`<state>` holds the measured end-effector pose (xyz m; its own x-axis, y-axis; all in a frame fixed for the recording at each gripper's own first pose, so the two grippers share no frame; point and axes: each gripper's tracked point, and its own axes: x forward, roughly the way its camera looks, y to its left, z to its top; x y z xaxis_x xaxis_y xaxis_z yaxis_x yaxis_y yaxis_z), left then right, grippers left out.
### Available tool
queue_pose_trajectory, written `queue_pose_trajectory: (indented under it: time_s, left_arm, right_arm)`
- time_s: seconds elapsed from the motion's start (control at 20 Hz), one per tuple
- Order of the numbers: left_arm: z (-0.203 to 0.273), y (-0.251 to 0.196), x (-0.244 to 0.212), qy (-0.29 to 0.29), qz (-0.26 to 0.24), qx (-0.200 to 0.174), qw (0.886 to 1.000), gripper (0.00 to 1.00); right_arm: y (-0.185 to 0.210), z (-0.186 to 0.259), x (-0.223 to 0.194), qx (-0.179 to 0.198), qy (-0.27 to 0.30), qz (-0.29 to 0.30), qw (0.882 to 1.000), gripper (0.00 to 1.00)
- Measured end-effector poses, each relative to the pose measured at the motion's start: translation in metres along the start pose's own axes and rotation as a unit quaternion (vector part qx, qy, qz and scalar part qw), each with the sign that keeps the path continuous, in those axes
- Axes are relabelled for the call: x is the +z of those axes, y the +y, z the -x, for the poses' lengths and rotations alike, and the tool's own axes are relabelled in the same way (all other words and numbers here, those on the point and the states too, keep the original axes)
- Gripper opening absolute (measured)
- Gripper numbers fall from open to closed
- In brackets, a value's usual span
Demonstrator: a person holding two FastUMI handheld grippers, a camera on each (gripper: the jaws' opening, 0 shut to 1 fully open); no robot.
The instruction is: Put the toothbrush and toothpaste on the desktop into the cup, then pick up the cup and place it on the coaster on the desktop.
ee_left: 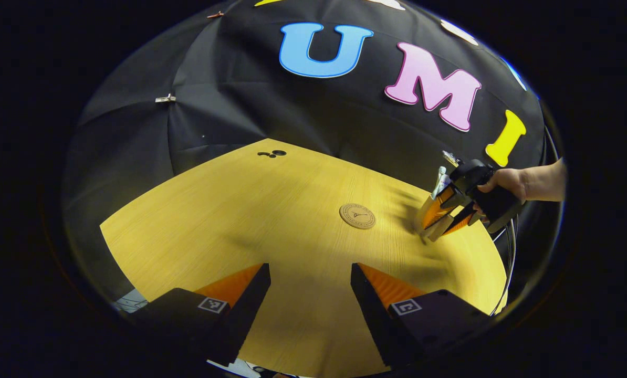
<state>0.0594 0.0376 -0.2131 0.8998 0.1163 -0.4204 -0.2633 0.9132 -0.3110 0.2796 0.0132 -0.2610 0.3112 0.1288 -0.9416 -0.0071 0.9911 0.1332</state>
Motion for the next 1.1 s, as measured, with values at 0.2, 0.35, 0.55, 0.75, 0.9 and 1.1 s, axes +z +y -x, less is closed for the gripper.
queue_pose_trajectory:
  time_s: [0.2,0.35,0.55,0.75,0.9,1.1]
  left_arm:
    - [-0.001,-0.009,-0.006,0.008,-0.011,-0.009,1.000,0.97]
    - [0.000,-0.012,-0.012,0.013,-0.015,-0.011,1.000,0.97]
    - [0.003,-0.015,-0.019,0.023,-0.017,-0.011,1.000,0.97]
    - [0.004,-0.014,-0.023,0.027,-0.025,-0.010,0.999,0.97]
    - [0.004,-0.016,-0.025,0.028,-0.026,-0.012,0.999,0.97]
    - [0.005,-0.017,-0.030,0.033,-0.026,-0.015,0.999,0.97]
  right_arm:
    - [0.000,-0.006,-0.002,0.002,0.010,-0.008,1.000,0.64]
    - [0.002,-0.007,0.002,0.006,0.008,-0.009,1.000,0.44]
    - [0.002,-0.006,-0.001,0.008,0.005,0.007,1.000,0.32]
    - [0.000,-0.002,-0.003,0.009,-0.004,0.030,0.999,0.29]
    - [0.002,0.003,0.001,0.001,-0.027,0.062,0.998,0.29]
    - [0.009,0.010,0.002,-0.005,-0.043,0.090,0.995,0.29]
